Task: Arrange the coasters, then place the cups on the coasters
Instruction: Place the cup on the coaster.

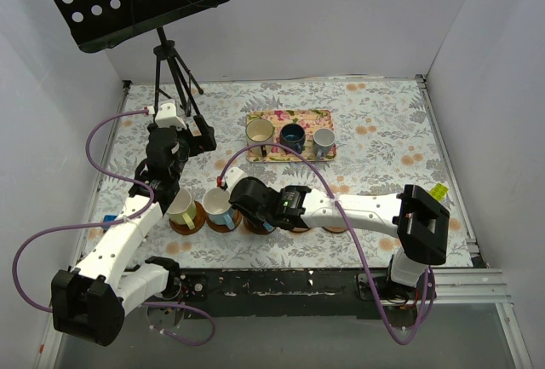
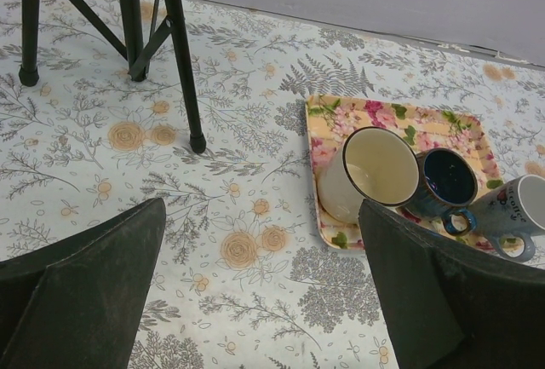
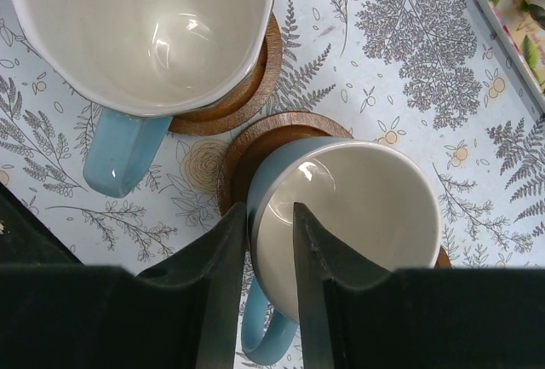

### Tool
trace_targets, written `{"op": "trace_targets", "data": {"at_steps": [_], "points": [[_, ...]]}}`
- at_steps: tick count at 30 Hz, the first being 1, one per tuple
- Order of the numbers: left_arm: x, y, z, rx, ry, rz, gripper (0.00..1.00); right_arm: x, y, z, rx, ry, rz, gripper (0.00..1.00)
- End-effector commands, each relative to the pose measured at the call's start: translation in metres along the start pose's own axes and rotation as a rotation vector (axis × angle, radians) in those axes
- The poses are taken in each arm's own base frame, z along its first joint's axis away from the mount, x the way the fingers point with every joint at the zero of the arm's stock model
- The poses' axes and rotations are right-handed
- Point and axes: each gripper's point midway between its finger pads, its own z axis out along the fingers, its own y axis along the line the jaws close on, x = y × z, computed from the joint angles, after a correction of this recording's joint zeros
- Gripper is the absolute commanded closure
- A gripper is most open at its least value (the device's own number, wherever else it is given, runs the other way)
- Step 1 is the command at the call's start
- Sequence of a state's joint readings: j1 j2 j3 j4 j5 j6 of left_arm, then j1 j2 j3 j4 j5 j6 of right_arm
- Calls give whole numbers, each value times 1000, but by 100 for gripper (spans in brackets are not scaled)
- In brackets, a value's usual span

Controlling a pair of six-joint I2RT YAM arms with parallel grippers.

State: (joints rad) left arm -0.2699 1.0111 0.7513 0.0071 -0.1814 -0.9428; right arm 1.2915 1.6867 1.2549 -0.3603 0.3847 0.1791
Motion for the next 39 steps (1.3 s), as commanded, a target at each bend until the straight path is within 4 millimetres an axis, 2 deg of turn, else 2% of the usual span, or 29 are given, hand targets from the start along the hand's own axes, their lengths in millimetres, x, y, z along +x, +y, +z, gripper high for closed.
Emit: {"op": "trace_targets", "data": {"at_steps": [1,10,23,28,36,39], "points": [[-19,-6,-1,17,-35,-10,2,-25,-3,-10,17,-62,7,63],[-18,-7,0,22,-31,-11,2,-37,-2,-18,-5,-124,5,58],[-18,-6,0,19,-32,-11,2,-40,-8,-31,-3,-181,9,53],[-18,-6,1,15,-31,-14,2,-46,-15,-43,-2,-268,16,52],[-17,-5,1,11,-31,-14,2,-73,-23,-75,-12,-437,47,48],[-18,-5,1,12,-30,-14,2,-80,-33,-87,19,-474,58,45]]}}
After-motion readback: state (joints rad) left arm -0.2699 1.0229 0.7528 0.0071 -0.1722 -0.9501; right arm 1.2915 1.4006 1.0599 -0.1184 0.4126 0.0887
